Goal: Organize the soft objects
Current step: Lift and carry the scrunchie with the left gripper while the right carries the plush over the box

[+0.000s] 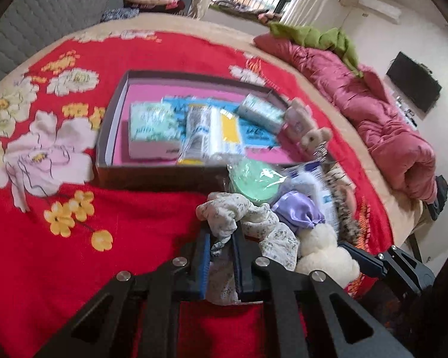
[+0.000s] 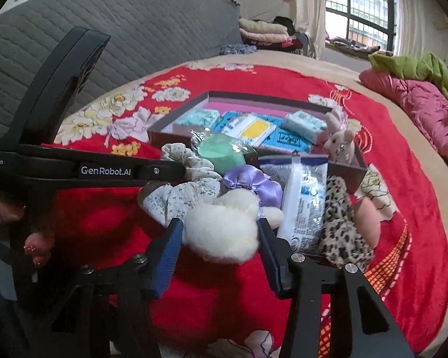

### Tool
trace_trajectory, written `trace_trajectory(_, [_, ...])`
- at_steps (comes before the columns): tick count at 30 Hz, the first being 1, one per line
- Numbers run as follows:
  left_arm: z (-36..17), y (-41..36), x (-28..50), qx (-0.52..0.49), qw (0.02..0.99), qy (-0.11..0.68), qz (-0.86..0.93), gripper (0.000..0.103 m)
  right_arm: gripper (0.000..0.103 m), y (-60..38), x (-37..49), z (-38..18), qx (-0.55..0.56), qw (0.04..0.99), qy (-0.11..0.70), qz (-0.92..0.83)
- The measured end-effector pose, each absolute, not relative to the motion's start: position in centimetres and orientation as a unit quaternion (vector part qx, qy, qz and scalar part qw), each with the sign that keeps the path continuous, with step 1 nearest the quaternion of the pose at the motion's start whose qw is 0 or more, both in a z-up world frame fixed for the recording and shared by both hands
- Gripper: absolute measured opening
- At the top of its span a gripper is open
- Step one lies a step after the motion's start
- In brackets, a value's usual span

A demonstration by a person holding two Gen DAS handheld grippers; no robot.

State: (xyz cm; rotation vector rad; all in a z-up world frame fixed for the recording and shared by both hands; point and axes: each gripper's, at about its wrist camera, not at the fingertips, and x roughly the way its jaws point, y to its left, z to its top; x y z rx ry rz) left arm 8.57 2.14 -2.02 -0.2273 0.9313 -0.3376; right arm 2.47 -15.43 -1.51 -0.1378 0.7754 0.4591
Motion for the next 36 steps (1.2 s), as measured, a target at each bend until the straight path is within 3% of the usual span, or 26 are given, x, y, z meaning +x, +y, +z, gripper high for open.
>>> trace_trajectory(10, [1.2,2.4,6.7,-0.097,0.905,0.375,-0.175,0.013,0.051,-16.3,1.4,1.1,-0.069,0.916,0.331,0.217])
trace_trajectory(36, [2.0,6.5,6.9,-0.148,0.916,0.354,-0.118,0.013,0.051,-17.3,1.3,2.2,-0.076,0.929,0.306,0.194])
